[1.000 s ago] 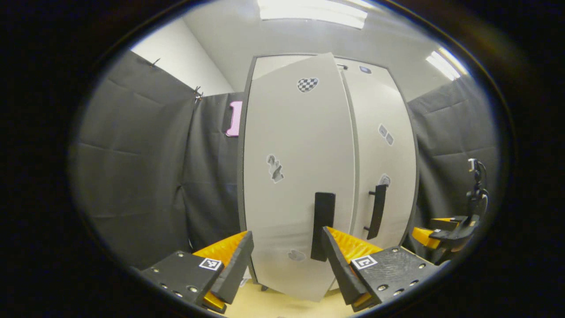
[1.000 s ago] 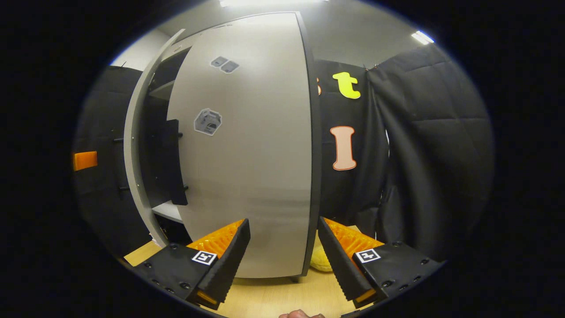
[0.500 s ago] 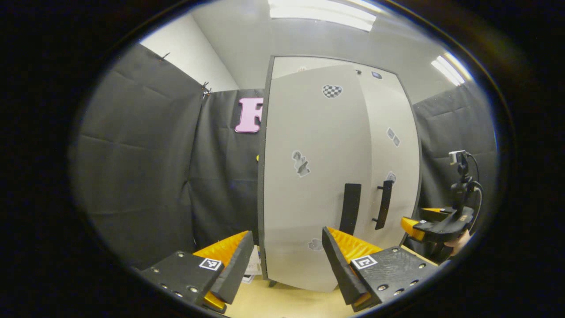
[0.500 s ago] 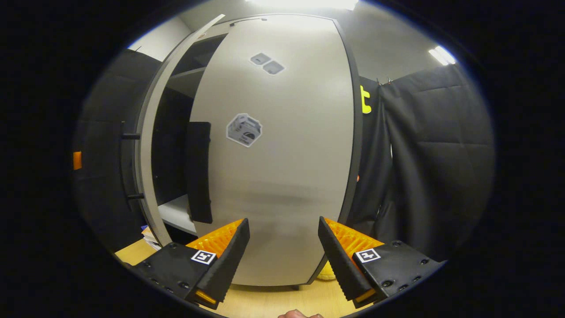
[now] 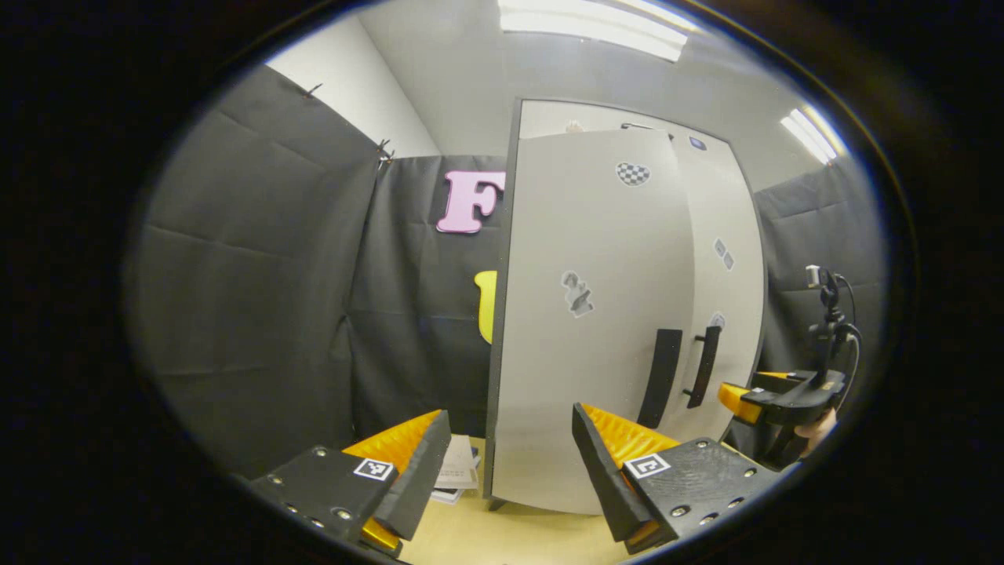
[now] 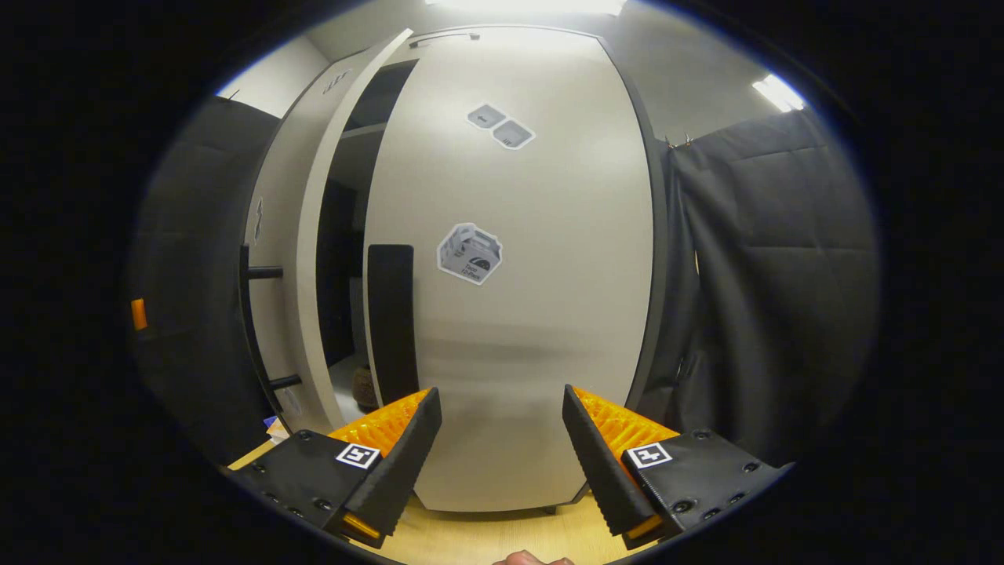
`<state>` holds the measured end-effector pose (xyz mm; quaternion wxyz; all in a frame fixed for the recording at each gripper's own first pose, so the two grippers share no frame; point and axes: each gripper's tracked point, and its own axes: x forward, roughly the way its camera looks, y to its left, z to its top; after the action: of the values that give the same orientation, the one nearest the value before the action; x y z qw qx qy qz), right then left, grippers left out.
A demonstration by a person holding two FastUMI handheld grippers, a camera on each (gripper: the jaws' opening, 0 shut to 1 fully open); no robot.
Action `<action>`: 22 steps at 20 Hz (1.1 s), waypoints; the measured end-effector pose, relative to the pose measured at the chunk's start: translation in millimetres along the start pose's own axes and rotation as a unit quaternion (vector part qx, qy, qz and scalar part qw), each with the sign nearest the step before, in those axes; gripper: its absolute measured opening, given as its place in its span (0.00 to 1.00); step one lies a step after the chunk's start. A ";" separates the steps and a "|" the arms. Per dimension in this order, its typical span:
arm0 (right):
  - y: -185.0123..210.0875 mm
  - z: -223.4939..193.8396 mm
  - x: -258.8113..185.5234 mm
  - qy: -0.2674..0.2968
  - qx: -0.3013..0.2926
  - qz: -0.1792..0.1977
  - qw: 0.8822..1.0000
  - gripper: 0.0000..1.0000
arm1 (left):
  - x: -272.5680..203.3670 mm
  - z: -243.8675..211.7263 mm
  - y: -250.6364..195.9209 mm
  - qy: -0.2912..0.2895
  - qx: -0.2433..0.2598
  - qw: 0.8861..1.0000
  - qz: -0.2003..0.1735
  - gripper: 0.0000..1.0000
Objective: Grab one shoe with the right hand and put it into the shoe cabinet, grab the other shoe with the left hand and put it into the shoe cabinet; then close the right door with the right hand and the left door with the left hand.
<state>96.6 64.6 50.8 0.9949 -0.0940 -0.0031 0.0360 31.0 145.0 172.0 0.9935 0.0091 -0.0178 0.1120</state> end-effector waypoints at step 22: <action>1.9 -3.3 -32.0 0.000 0.013 -0.001 1.000 0.96 | 6.3 -4.1 2.4 -0.005 -0.019 1.000 -0.016 0.90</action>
<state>64.7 63.5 47.3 0.9961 -0.0813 -0.0027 0.0348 36.7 148.8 168.2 0.9951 -0.0086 -0.0242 0.0958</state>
